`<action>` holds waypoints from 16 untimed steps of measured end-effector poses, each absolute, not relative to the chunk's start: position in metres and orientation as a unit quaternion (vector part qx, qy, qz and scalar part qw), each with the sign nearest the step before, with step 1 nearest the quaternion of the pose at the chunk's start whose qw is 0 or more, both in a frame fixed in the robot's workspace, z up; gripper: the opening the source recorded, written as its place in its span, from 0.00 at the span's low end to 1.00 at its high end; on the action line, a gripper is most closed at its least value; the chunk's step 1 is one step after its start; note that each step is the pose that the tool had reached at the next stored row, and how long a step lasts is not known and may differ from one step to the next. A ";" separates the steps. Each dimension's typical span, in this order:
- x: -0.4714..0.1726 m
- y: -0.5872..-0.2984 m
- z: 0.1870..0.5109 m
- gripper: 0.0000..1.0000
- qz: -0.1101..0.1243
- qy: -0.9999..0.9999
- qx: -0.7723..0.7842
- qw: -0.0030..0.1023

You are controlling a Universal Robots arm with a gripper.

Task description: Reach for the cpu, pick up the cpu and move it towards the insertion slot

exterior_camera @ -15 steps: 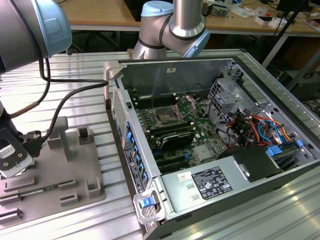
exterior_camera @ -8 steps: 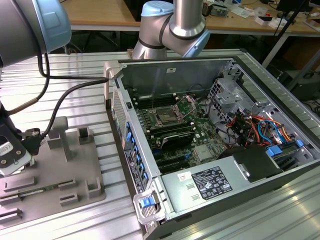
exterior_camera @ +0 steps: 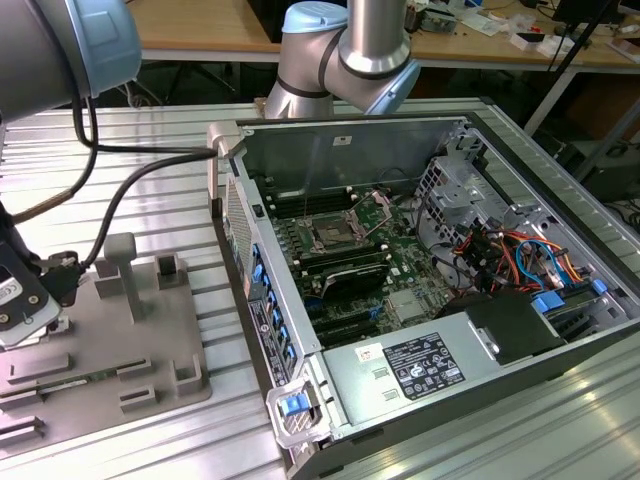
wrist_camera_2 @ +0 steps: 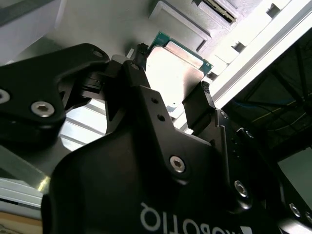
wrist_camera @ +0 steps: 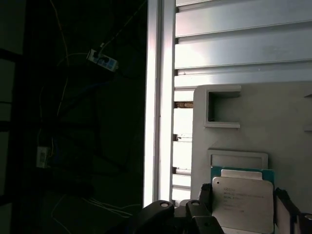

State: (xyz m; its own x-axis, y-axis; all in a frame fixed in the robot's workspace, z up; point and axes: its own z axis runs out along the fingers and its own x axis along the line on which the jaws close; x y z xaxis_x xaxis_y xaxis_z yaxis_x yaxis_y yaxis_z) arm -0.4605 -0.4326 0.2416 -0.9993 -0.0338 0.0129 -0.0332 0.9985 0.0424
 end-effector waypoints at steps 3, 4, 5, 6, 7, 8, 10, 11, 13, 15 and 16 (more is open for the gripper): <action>-0.461 -0.433 0.245 0.55 -0.021 -1.000 0.017 0.007; -0.461 -0.433 0.246 0.55 -0.021 -1.000 0.017 0.007; -0.460 -0.433 0.246 0.55 -0.021 -1.000 0.017 0.007; -0.461 -0.433 0.246 0.55 -0.021 -1.000 0.017 0.007; -0.461 -0.433 0.246 0.55 -0.021 -1.000 0.017 0.007; -0.461 -0.433 0.246 0.55 -0.021 -1.000 0.017 0.007; -0.461 -0.433 0.246 0.55 -0.021 -1.000 0.017 0.007; -0.461 -0.433 0.246 0.55 -0.021 -1.000 0.017 0.007; -0.461 -0.433 0.249 0.55 -0.021 -1.000 0.017 0.007; -0.461 -0.433 0.252 0.55 -0.021 -1.000 0.017 0.007; -0.461 -0.433 0.253 0.55 -0.021 -1.000 0.017 0.007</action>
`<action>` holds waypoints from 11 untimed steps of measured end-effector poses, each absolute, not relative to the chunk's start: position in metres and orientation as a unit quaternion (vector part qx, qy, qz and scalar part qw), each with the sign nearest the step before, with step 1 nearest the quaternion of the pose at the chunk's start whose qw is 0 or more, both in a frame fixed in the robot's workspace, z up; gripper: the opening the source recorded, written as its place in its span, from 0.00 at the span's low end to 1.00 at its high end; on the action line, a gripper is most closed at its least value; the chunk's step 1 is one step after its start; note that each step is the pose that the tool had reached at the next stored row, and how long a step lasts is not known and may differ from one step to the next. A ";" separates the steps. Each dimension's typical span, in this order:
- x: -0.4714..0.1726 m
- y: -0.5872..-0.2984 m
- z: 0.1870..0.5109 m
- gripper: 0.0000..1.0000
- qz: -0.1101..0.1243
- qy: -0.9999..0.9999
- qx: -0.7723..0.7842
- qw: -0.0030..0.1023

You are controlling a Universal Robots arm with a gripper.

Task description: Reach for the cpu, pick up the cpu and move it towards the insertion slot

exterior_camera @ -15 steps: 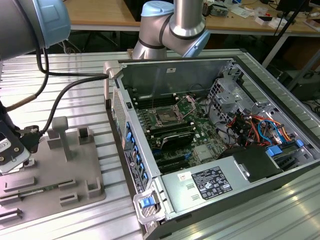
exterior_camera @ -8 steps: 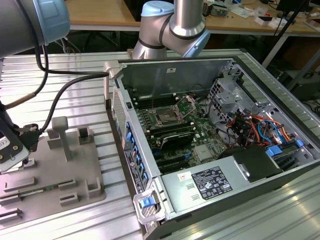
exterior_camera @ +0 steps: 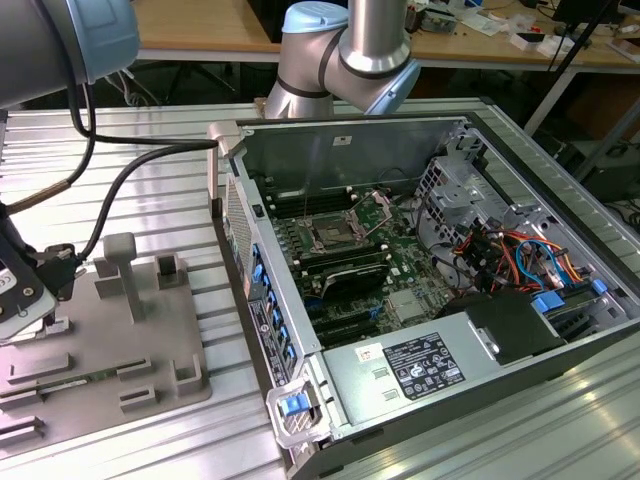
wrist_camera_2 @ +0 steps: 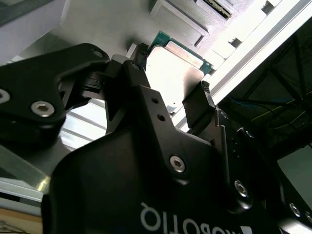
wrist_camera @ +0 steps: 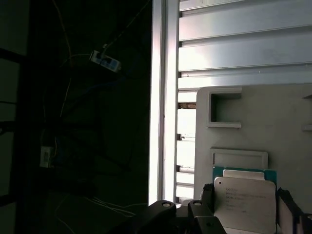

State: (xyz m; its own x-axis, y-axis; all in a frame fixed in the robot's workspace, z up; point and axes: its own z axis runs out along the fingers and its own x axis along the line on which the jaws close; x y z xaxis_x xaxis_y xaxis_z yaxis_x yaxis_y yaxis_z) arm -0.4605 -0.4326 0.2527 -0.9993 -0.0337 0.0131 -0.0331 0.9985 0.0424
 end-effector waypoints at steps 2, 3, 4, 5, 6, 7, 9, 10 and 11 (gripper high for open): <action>-0.461 -0.433 0.255 0.55 -0.021 -1.000 0.017 0.007; -0.461 -0.433 0.256 0.55 -0.021 -1.000 0.017 0.007; -0.460 -0.433 0.256 0.55 -0.021 -1.000 0.017 0.007; -0.461 -0.433 0.256 0.55 -0.021 -1.000 0.017 0.007; -0.461 -0.433 0.256 0.55 -0.021 -1.000 0.017 0.007; -0.461 -0.433 0.256 0.55 -0.021 -1.000 0.017 0.007; -0.461 -0.433 0.256 0.55 -0.021 -1.000 0.017 0.007; -0.461 -0.433 0.256 0.55 -0.021 -1.000 0.017 0.007; -0.461 -0.433 0.257 0.55 -0.021 -1.000 0.017 0.007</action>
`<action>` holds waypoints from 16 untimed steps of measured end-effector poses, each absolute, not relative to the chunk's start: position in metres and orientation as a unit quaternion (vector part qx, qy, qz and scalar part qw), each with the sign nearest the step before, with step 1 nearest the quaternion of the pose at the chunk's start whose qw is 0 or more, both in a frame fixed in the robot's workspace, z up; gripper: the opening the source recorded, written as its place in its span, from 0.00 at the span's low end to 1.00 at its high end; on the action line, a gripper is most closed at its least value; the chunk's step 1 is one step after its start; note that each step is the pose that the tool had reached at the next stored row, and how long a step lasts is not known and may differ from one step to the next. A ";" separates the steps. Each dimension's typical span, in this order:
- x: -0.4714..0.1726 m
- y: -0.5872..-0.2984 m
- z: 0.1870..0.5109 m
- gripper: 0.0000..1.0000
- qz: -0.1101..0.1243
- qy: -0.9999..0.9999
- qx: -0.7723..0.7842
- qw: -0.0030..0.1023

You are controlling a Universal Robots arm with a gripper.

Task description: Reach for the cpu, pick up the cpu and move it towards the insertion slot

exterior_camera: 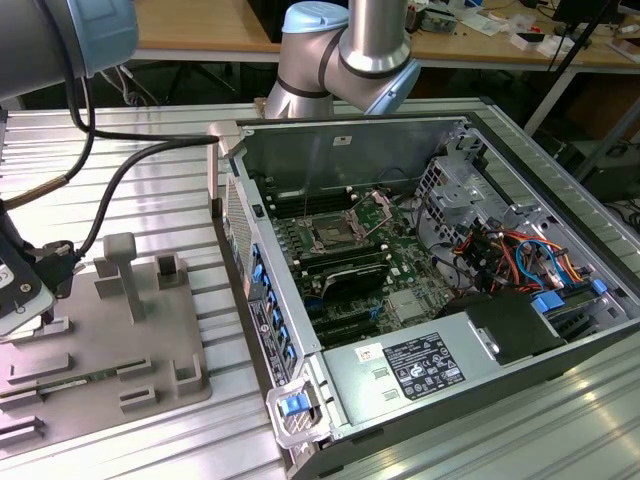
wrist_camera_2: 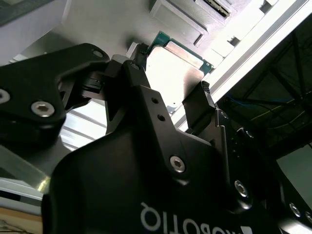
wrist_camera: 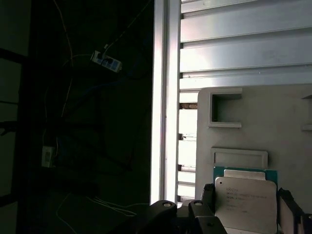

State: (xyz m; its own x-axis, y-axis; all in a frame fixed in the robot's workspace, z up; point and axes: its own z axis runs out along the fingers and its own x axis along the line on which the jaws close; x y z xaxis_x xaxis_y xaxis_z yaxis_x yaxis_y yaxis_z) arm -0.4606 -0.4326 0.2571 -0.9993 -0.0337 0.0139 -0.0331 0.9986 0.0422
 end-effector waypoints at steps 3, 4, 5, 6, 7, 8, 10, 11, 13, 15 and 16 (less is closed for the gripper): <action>-0.461 -0.433 0.261 0.55 -0.021 -1.000 0.017 0.007; -0.461 -0.433 0.263 0.55 -0.021 -1.000 0.017 0.007; -0.461 -0.433 0.265 0.55 -0.021 -1.000 0.017 0.007; -0.461 -0.433 0.265 0.55 -0.021 -1.000 0.017 0.007; -0.461 -0.433 0.266 0.55 -0.021 -1.000 0.017 0.007; -0.461 -0.433 0.266 0.55 -0.021 -1.000 0.017 0.007; -0.461 -0.433 0.266 0.55 -0.021 -1.000 0.017 0.007; -0.461 -0.433 0.266 0.55 -0.021 -1.000 0.017 0.007; -0.461 -0.433 0.266 0.55 -0.021 -1.000 0.017 0.007; -0.461 -0.433 0.266 0.55 -0.021 -1.000 0.017 0.007; -0.461 -0.433 0.266 0.55 -0.021 -1.000 0.017 0.007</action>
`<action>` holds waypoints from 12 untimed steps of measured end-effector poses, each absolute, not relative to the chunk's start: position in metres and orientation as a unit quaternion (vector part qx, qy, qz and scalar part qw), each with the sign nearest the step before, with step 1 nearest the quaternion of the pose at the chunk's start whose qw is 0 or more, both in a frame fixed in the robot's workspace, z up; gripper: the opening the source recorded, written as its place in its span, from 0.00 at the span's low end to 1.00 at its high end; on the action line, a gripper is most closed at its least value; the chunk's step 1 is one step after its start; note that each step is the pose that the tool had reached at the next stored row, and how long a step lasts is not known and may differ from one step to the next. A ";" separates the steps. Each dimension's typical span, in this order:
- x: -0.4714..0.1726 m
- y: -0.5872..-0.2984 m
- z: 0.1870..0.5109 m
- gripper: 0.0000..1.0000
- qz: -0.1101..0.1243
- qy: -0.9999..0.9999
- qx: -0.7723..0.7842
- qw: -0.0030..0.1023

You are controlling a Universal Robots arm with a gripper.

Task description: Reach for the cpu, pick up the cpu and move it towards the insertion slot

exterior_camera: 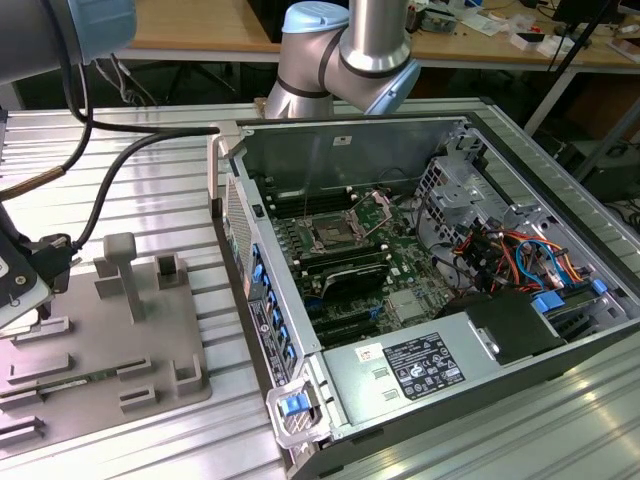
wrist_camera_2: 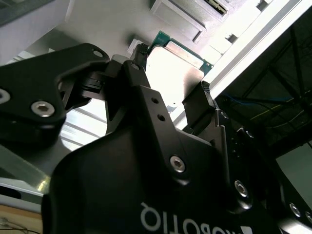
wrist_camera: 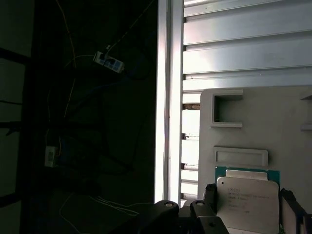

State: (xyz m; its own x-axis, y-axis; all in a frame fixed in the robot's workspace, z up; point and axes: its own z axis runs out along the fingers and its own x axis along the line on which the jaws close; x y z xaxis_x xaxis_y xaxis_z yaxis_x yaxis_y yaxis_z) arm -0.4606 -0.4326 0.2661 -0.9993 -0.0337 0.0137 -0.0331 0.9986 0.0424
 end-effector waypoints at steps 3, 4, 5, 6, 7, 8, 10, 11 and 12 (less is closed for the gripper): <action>-0.461 -0.433 0.269 0.55 -0.021 -1.000 0.017 0.007; -0.461 -0.433 0.270 0.55 -0.021 -1.000 0.017 0.007; -0.461 -0.433 0.271 0.55 -0.021 -1.000 0.017 0.007; -0.461 -0.433 0.272 0.55 -0.021 -1.000 0.017 0.007; -0.460 -0.433 0.274 0.55 -0.021 -1.000 0.017 0.007; -0.460 -0.433 0.275 0.55 -0.021 -1.000 0.017 0.008; -0.460 -0.433 0.278 0.55 -0.021 -1.000 0.017 0.008; -0.460 -0.433 0.279 0.55 -0.021 -1.000 0.017 0.008; -0.460 -0.433 0.280 0.55 -0.021 -1.000 0.017 0.008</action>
State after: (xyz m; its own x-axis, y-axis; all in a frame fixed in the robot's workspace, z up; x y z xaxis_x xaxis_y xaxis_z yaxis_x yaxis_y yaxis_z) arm -0.4603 -0.4326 0.2798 -0.9993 -0.0338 0.0157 -0.0331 0.9985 0.0429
